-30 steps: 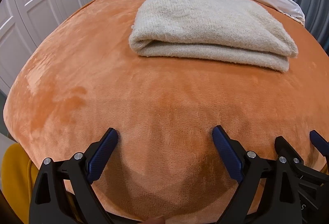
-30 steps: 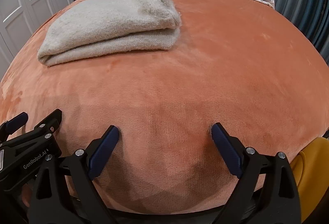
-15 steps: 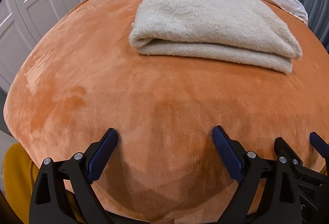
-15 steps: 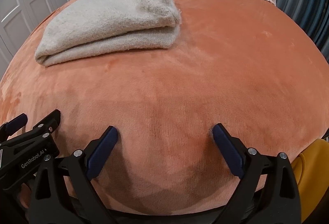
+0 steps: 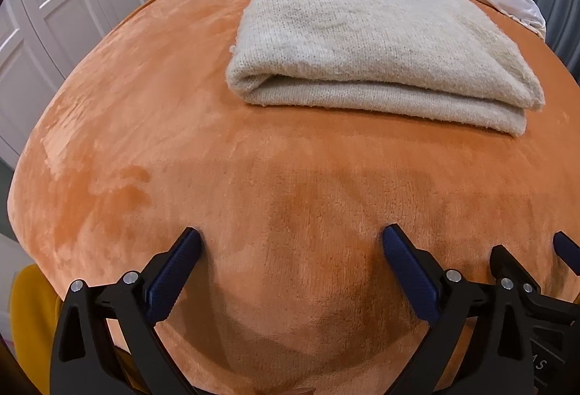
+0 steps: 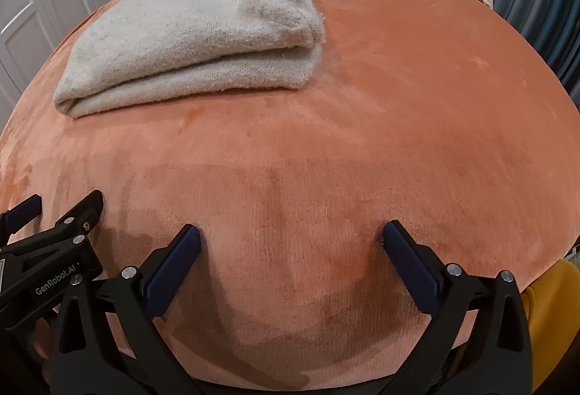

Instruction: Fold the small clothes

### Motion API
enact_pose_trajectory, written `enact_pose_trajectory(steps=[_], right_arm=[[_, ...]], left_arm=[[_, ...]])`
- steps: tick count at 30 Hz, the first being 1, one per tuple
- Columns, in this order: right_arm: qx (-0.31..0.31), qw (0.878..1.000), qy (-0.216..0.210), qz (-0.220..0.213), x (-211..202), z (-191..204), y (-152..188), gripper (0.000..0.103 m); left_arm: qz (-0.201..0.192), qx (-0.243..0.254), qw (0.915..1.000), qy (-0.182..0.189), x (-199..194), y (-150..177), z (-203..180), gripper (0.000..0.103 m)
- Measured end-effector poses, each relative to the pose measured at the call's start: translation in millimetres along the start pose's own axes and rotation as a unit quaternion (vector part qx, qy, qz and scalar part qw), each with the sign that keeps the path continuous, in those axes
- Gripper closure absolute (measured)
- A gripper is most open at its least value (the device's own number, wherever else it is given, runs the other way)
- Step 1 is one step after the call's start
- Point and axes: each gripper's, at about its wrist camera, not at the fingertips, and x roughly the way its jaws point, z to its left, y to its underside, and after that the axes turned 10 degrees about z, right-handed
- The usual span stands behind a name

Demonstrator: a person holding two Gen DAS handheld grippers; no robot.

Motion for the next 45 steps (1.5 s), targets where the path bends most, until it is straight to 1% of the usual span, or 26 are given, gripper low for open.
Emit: enact_pose_trajectory(steps=[3,4,5,6,7,9,11,13,15,16,17,20,24,26,29,31,45], right_arm=[[0.000,1.000,0.002,0.013,-1.4,1.1,-4.4,0.005],[0.000,1.000,0.001,0.015,-4.7,1.3,-7.8,0.008],[0.002,1.000,-0.007,0.011,-10.3,2.2,-9.2,0.013],[0.004,1.000,-0.019,-0.002,-18.6,3.1,-12.1,0.013],[0.004,1.000,-0.021,-0.016,-26.3,4.7,-15.2,0.013],[-0.013,0.999,-0.010,-0.030,-33.5,11.0,-22.4,0.013],[-0.022,0.999,0.000,-0.026,-29.7,12.9,-27.5,0.013],[-0.014,1.000,0.004,-0.016,-20.6,10.8,-29.3,0.013],[0.001,1.000,-0.002,0.010,-5.2,3.9,-29.7,0.012],[0.006,1.000,-0.007,0.013,-1.1,1.6,-28.5,0.010],[0.006,1.000,-0.008,0.006,-1.3,2.2,-26.4,0.010],[-0.009,1.000,0.010,0.000,-0.7,9.3,-24.0,0.008],[-0.002,1.000,0.003,0.003,0.6,9.7,-23.9,0.006],[-0.002,1.000,0.003,0.003,2.0,9.4,-24.1,0.005],[-0.001,1.000,0.001,0.002,3.5,7.5,-20.9,0.005],[-0.003,1.000,0.000,0.002,5.7,3.5,-25.0,0.005],[0.000,1.000,-0.002,-0.008,8.2,3.2,-18.3,0.005]], left_arm=[[0.003,0.003,1.0000,0.004,-0.9,-3.6,2.0,0.005],[0.004,0.006,1.0000,0.003,-1.6,-5.2,2.4,0.005],[0.006,0.009,0.9999,0.002,-2.7,-5.3,1.7,0.005],[0.007,0.010,0.9999,0.002,-5.1,-8.0,2.4,0.005],[0.007,0.007,0.9999,0.003,-6.6,-9.0,2.0,0.005],[-0.002,-0.007,1.0000,0.000,-10.6,-14.8,4.1,0.005],[-0.004,-0.009,0.9999,-0.004,-9.2,-19.6,4.0,0.005],[0.005,-0.009,0.9999,-0.003,-1.4,-23.8,4.1,0.005],[0.000,-0.012,0.9999,0.000,2.0,-24.8,4.5,0.005],[-0.001,-0.012,0.9999,-0.002,2.5,-25.4,3.7,0.005],[-0.003,-0.011,0.9999,-0.004,2.4,-24.4,2.8,0.005],[-0.002,-0.011,0.9999,-0.008,2.8,-24.4,0.3,0.005],[0.002,-0.015,0.9998,-0.009,3.0,-26.3,-3.5,0.005],[0.000,-0.013,0.9999,-0.011,5.6,-29.8,-2.3,0.005],[-0.006,-0.008,0.9998,-0.017,7.0,-26.7,-4.2,0.005],[-0.008,-0.007,0.9998,-0.018,7.7,-25.5,-4.0,0.005],[-0.006,-0.008,0.9998,-0.019,7.4,-24.9,-5.3,0.005]])
